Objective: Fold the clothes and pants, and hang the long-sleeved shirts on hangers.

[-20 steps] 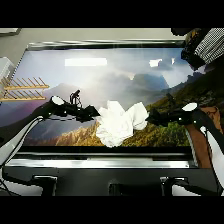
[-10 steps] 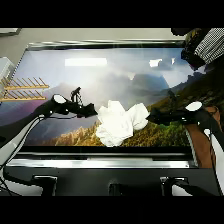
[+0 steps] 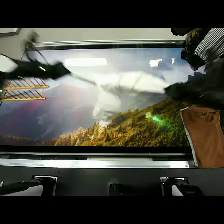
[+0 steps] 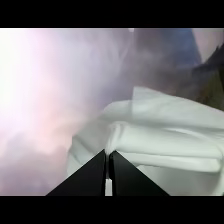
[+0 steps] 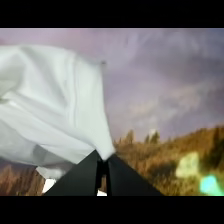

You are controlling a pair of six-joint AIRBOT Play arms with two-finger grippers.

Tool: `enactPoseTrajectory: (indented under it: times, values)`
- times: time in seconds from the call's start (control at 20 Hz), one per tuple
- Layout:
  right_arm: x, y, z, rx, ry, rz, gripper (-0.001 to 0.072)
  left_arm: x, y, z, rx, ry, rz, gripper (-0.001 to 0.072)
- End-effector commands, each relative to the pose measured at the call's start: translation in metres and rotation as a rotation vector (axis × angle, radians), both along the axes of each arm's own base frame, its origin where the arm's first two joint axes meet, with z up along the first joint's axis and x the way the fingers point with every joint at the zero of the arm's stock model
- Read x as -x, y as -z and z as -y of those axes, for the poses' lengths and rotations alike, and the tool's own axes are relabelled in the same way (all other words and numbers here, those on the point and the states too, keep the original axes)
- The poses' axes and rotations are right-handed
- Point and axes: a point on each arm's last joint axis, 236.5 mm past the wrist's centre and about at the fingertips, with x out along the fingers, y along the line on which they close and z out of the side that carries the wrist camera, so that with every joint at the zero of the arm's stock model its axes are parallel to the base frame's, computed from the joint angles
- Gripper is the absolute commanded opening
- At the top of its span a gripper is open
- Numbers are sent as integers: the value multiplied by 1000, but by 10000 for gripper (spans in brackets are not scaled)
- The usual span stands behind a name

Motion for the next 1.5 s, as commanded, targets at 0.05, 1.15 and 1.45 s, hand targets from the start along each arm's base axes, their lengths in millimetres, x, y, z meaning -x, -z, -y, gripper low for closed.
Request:
enactPoseTrajectory:
  times: [0.05,1.15,1.45]
  values:
    - [54,-148,20,152,85,386,31,61,-172,-78,-115,-239,367,16]
    - [-69,101,-25,-329,61,-454,32,37,91,8,-72,-48,-262,18]
    - [-139,199,-40,-575,115,-529,118,4,241,26,-54,-54,-524,18]
